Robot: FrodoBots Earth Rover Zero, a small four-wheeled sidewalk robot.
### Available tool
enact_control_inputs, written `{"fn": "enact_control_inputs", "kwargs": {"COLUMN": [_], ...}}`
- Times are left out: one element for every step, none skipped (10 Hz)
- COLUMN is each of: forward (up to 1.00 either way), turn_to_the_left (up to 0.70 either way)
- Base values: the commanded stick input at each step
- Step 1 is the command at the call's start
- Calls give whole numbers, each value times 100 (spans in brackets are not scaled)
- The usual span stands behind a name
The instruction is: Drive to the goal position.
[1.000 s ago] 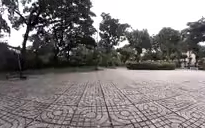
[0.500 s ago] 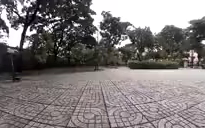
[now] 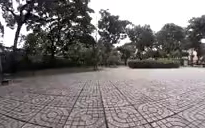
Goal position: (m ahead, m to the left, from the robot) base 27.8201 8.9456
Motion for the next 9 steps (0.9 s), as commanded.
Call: {"fn": "enact_control_inputs", "kwargs": {"forward": [100, 100, 100, 100, 100, 100, 100, 100, 100], "turn_to_the_left": [-27, -27, -27, -18, -8, 0, 0, 0, -6]}}
